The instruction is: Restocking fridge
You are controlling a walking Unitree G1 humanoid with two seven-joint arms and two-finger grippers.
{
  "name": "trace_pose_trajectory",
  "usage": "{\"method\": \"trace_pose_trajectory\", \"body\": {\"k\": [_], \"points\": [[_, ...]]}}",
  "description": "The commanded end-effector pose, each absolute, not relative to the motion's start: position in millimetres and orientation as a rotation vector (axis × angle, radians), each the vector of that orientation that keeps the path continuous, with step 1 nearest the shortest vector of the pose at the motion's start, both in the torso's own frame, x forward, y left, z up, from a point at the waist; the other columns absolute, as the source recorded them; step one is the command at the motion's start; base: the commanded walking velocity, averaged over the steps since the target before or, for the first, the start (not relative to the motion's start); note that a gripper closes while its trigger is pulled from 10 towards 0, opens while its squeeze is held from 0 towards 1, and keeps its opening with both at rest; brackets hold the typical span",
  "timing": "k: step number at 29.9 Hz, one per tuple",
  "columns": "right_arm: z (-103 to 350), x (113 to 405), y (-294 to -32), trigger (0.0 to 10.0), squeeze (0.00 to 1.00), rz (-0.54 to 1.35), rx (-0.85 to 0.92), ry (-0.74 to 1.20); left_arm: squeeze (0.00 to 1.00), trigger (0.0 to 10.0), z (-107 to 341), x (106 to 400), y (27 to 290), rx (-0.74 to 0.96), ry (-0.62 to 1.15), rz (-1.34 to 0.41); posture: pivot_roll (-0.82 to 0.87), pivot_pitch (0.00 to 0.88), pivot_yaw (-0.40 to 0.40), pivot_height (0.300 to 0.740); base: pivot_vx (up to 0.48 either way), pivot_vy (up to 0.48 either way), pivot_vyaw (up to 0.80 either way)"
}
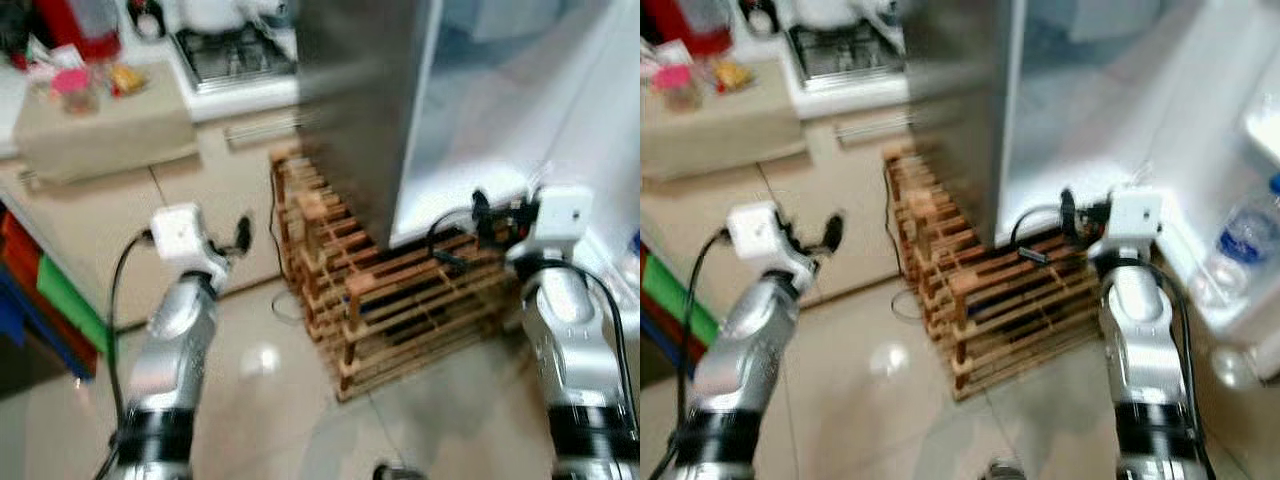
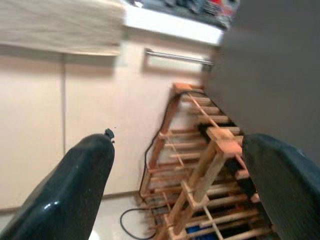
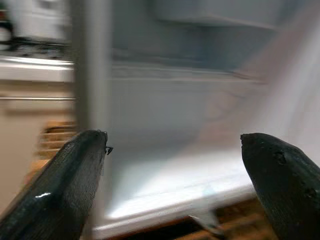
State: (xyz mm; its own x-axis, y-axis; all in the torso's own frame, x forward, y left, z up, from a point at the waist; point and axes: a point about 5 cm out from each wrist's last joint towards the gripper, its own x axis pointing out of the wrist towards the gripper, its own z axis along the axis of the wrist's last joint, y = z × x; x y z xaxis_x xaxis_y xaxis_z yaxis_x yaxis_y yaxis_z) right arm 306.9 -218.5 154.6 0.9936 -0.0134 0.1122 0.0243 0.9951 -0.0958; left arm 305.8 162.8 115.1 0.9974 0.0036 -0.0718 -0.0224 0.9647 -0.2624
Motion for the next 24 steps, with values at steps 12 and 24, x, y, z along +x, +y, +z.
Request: {"method": "trace_pose_trajectory", "body": {"k": [12, 24], "points": [[151, 310, -208, 10.0, 0.0, 0.005, -0.069, -0.094, 0.0, 10.0, 141, 313, 137, -0.208, 0.003, -0.111, -0.16, 0.0, 0.034, 0.74, 0.0, -0.439, 0.45], [137, 274, -257, 10.0, 0.0, -0.278, -0.181, -0.035, 0.0, 10.0, 147, 314, 135, -0.244, -0.029, -0.131, -0.18, 0.0, 0.03, 0.74, 0.0, -0.105, 0.0]]}}
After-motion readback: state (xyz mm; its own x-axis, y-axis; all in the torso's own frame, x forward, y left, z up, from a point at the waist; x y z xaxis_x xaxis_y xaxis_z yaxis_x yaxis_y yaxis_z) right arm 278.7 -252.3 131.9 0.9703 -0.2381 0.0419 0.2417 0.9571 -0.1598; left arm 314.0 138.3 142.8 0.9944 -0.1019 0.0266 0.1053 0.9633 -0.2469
